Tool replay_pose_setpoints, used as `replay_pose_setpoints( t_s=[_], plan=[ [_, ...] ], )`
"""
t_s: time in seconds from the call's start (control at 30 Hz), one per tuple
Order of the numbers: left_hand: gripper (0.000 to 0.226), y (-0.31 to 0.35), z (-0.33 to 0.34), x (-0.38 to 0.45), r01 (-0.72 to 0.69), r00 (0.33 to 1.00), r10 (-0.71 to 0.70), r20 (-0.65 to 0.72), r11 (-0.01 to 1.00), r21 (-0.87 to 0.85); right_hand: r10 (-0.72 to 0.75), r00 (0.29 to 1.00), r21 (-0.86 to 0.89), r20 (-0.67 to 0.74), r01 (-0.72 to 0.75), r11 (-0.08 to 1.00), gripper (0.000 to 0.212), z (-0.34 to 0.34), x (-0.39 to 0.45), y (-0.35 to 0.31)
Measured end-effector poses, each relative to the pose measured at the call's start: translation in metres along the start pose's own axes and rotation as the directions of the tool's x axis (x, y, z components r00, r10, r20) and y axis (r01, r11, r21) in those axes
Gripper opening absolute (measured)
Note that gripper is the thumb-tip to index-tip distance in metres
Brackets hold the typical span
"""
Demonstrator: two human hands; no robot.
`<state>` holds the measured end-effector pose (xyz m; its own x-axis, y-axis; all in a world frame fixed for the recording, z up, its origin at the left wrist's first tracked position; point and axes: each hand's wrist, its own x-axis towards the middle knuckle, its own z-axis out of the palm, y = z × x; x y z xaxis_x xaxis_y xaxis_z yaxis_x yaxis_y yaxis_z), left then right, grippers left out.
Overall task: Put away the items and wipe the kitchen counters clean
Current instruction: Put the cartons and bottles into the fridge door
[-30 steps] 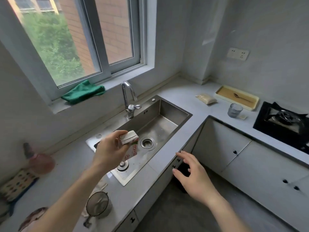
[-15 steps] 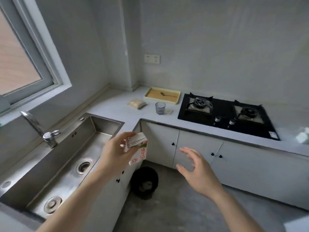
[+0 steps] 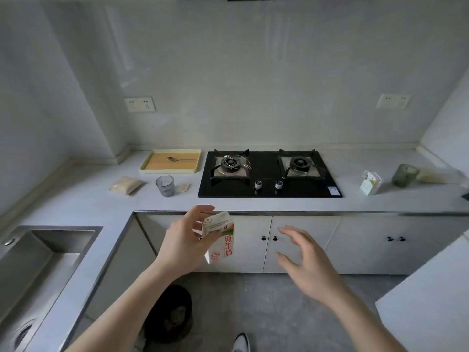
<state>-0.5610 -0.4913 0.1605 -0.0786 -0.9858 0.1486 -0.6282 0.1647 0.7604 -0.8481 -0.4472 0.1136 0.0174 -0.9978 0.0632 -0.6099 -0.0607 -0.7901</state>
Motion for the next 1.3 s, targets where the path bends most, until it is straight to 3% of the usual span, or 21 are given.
replay_pose_setpoints(
  t_s=[0.53,0.83,1.3],
  plan=[
    [0.050,0.033,0.175,0.261,-0.135,0.948,0.152,0.279,0.988,-0.079,0.243,0.939,-0.058,-0.244,-0.265,0.963,0.051,-0.121,0.153,0.126],
    [0.055,0.040,0.280,0.349,-0.052,0.912,0.067,0.404,0.998,-0.047,0.415,0.859,0.006,-0.299,-0.433,0.901,0.051,-0.171,0.189,0.198],
    [0.054,0.053,0.451,0.430,0.078,0.921,-0.112,0.372,0.991,0.106,0.516,0.820,0.013,-0.249,-0.529,0.848,0.058,-0.276,0.298,0.339]
  ],
)
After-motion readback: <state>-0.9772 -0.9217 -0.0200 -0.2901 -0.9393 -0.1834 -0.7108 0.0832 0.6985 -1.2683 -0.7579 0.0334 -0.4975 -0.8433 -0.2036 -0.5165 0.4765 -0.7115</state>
